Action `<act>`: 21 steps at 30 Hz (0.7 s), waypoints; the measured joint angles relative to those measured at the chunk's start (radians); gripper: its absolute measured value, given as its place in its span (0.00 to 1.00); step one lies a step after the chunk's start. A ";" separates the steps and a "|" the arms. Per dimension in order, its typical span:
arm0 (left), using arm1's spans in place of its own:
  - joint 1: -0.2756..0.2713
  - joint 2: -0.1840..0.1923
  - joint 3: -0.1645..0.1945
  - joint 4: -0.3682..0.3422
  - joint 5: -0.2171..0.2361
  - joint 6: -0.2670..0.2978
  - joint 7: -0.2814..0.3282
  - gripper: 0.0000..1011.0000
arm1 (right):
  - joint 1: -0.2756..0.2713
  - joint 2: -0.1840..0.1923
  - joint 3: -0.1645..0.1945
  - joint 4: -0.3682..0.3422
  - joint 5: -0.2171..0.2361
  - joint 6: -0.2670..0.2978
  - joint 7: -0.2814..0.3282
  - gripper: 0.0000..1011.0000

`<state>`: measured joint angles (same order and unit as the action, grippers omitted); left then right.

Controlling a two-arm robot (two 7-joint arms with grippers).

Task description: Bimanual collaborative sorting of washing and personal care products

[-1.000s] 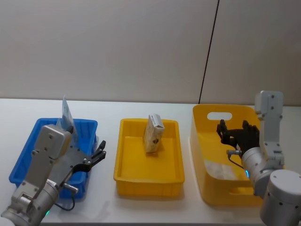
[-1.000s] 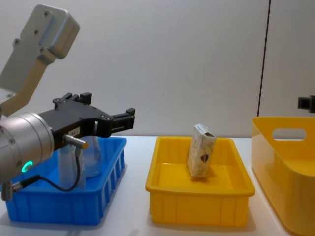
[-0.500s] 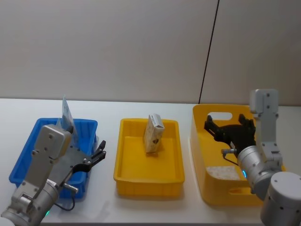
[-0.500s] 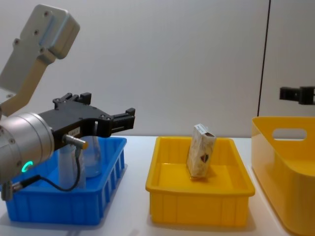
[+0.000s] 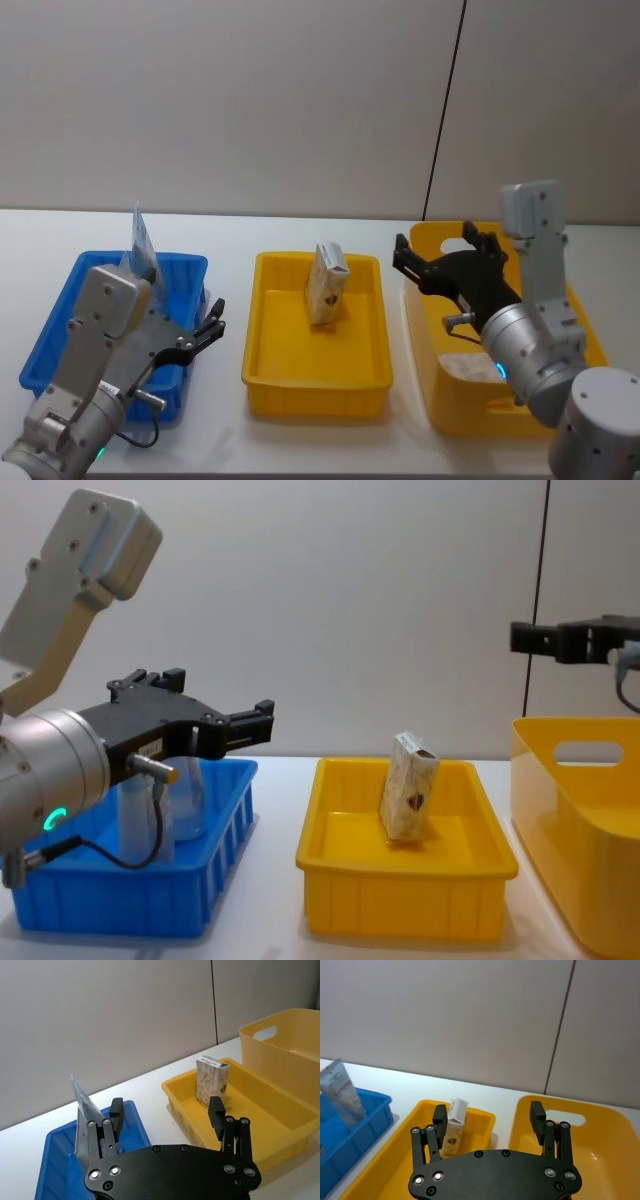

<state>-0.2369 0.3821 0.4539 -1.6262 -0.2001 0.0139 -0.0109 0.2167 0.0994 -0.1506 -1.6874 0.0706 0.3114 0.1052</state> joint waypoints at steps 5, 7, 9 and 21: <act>0.005 -0.001 -0.004 -0.004 0.006 0.006 0.009 0.99 | -0.002 0.009 -0.014 -0.011 0.002 -0.013 0.024 0.99; 0.010 -0.002 -0.008 -0.008 0.011 0.012 0.018 0.99 | -0.003 0.012 -0.019 -0.015 0.003 -0.018 0.033 0.99; 0.013 -0.002 -0.011 -0.012 0.014 0.015 0.024 0.99 | -0.004 0.015 -0.024 -0.018 0.003 -0.022 0.041 0.99; 0.063 -0.006 -0.052 -0.056 0.039 0.069 0.103 0.99 | -0.005 0.023 -0.038 -0.029 0.005 -0.035 0.064 0.99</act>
<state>-0.1742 0.3758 0.4018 -1.6821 -0.1613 0.0825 0.0923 0.2113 0.1222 -0.1885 -1.7159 0.0755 0.2766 0.1691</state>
